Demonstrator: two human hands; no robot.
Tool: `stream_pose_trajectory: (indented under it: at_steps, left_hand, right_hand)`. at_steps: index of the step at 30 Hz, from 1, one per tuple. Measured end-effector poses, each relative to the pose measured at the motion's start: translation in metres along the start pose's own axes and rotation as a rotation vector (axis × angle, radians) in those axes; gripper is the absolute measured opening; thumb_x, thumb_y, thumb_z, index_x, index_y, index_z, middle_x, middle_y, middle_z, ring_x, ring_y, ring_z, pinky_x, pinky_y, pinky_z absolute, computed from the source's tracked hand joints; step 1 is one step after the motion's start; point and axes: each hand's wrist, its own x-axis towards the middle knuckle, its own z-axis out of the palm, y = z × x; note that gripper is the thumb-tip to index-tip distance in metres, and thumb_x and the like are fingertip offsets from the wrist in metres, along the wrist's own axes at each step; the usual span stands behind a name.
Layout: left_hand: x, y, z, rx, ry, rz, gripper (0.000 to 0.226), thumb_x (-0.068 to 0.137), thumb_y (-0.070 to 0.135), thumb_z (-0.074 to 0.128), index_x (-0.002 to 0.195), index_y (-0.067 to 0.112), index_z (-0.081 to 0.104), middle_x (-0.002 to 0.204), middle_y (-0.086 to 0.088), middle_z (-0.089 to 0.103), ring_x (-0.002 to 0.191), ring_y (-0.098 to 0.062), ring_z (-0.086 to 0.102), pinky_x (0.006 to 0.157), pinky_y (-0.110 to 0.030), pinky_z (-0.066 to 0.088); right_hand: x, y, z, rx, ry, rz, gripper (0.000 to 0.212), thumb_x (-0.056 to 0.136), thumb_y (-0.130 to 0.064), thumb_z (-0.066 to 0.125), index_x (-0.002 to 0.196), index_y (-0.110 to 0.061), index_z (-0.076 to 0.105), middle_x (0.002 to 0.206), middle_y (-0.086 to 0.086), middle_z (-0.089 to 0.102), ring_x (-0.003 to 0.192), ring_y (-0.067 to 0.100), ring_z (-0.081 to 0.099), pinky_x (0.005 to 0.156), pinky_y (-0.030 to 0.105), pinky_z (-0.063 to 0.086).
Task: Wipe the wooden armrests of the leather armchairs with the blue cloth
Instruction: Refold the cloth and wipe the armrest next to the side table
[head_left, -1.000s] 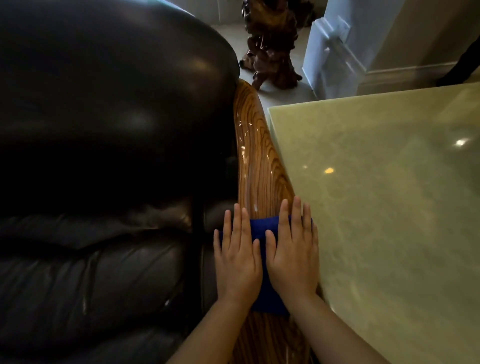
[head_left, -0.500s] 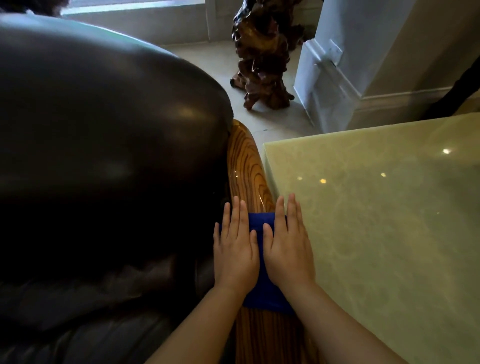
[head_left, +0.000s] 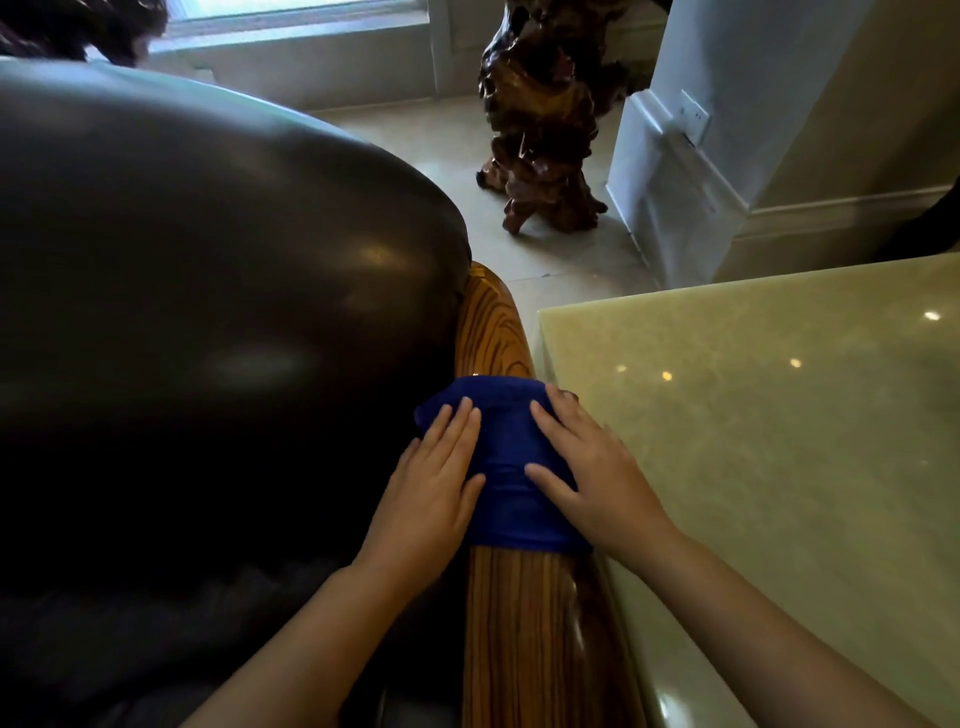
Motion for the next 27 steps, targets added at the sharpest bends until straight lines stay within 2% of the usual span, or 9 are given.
stream_pose_trajectory:
  at_steps: [2,5,10,16,21,24,27]
  left_hand:
    - [0.005,0.0,-0.003,-0.007,-0.08,-0.011,0.061,0.096,0.034,0.034,0.138,0.031,-0.01,0.15,0.017,-0.013,0.136,0.004,-0.015,0.116,-0.026,0.002]
    - [0.024,0.004,-0.008,-0.047,-0.093,-0.032,0.064,0.095,0.029,0.039,0.144,0.025,-0.003,0.154,0.011,-0.009,0.134,0.003,-0.014,0.11,-0.019,-0.002]
    - [0.064,0.006,-0.028,-0.019,-0.128,-0.074,0.068,0.091,0.02,0.052,0.145,0.015,0.012,0.157,0.0,0.009,0.143,-0.012,0.005,0.115,-0.026,0.005]
    - [0.062,0.011,-0.033,-0.095,0.004,-0.127,0.059,0.084,0.013,0.063,0.137,0.015,0.038,0.148,-0.002,0.036,0.138,-0.013,0.028,0.114,-0.028,0.019]
    - [0.053,0.018,-0.031,0.146,0.045,-0.071,0.044,0.091,0.016,0.051,0.134,0.017,0.043,0.143,-0.002,0.044,0.133,-0.016,0.039,0.11,-0.032,0.031]
    - [0.044,0.026,-0.034,0.287,-0.019,-0.012,0.036,0.093,0.02,0.044,0.128,0.018,0.049,0.13,-0.004,0.057,0.118,-0.022,0.053,0.098,-0.034,0.041]
    - [0.036,0.03,-0.048,0.287,-0.062,0.011,0.027,0.089,0.025,0.051,0.115,0.023,0.06,0.11,-0.001,0.067,0.098,-0.021,0.061,0.085,-0.036,0.049]
  right_hand:
    - [0.0,0.004,-0.001,0.003,-0.133,0.017,0.067,0.092,-0.042,0.042,0.146,-0.025,0.006,0.156,-0.008,-0.003,0.143,0.009,0.0,0.117,0.037,0.013]
    - [0.016,0.001,-0.002,0.02,-0.171,0.045,0.067,0.094,-0.04,0.04,0.146,-0.023,0.002,0.157,-0.006,-0.006,0.143,0.01,0.001,0.116,0.033,0.012]
    - [0.051,0.002,-0.011,0.049,-0.189,0.107,0.065,0.093,-0.034,0.045,0.146,-0.02,0.01,0.157,-0.002,0.003,0.142,0.016,0.012,0.112,0.031,0.019]
    - [0.045,-0.001,-0.009,0.159,0.014,0.162,0.057,0.084,-0.029,0.062,0.136,-0.022,0.04,0.146,0.0,0.039,0.13,0.02,0.041,0.105,0.03,0.032]
    - [0.033,-0.01,-0.007,0.042,0.197,0.134,0.041,0.083,-0.026,0.063,0.122,-0.019,0.057,0.12,0.003,0.065,0.107,0.022,0.061,0.093,0.031,0.044]
    - [0.027,-0.012,-0.017,-0.08,0.161,0.077,0.034,0.082,-0.028,0.062,0.115,-0.022,0.062,0.108,0.001,0.07,0.095,0.021,0.064,0.08,0.031,0.048]
    - [0.025,-0.015,-0.036,-0.168,0.035,0.039,0.025,0.081,-0.031,0.061,0.104,-0.025,0.065,0.098,-0.002,0.071,0.08,0.017,0.062,0.063,0.024,0.039]
